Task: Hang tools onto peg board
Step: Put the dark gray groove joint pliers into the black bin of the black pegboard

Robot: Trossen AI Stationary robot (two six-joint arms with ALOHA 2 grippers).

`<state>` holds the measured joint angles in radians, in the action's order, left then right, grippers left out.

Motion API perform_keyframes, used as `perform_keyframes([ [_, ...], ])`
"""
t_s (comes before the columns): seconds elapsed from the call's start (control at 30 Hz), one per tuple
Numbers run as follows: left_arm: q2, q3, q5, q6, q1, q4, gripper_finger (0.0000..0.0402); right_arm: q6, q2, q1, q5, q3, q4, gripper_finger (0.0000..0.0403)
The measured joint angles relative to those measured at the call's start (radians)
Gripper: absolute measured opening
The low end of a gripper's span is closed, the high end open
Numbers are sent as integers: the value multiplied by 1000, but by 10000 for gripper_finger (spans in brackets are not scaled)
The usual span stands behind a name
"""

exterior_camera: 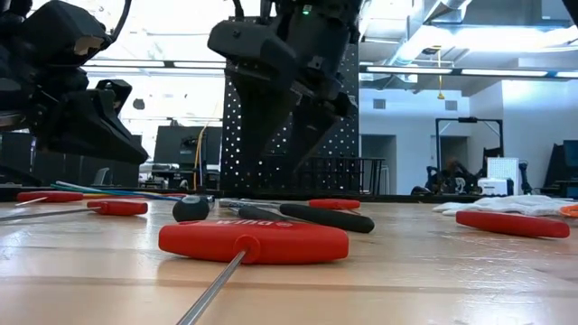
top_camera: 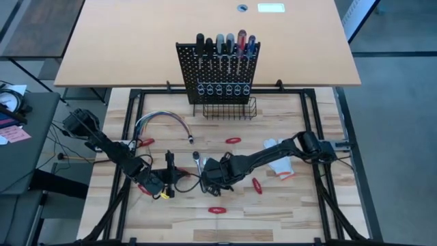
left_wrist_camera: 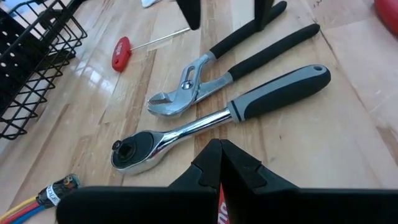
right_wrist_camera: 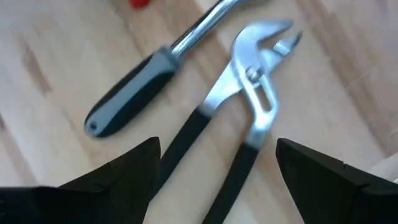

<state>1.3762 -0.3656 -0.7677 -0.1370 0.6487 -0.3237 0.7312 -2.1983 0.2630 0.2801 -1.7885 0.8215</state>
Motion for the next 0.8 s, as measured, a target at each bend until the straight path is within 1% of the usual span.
perform_keyframes([
  [0.1, 0, 0, 0, -1, 0, -1, 0, 1, -4, -4, 9, 0, -21, 329],
  [0.17, 0, 0, 0, -2, 0, 0, 0, -2, -29, -5, 8, -2, -56, 329],
  [0.3, 0, 0, 0, -2, 0, 2, 0, 1, -72, -8, -4, 0, -40, 329],
  [0.4, 0, 0, 0, -2, 0, 2, 0, 18, -81, -17, -14, 0, -6, 329],
  [0.5, 0, 0, 0, -4, 0, 6, 0, 21, -94, -19, -17, 0, -14, 329],
  [0.63, 0, 0, 0, -6, 0, 6, 0, 16, -95, -16, -23, -1, 38, 329],
  [0.8, 0, 0, 0, -16, 0, 21, 0, -71, -93, -17, -23, -3, 107, 317],
])
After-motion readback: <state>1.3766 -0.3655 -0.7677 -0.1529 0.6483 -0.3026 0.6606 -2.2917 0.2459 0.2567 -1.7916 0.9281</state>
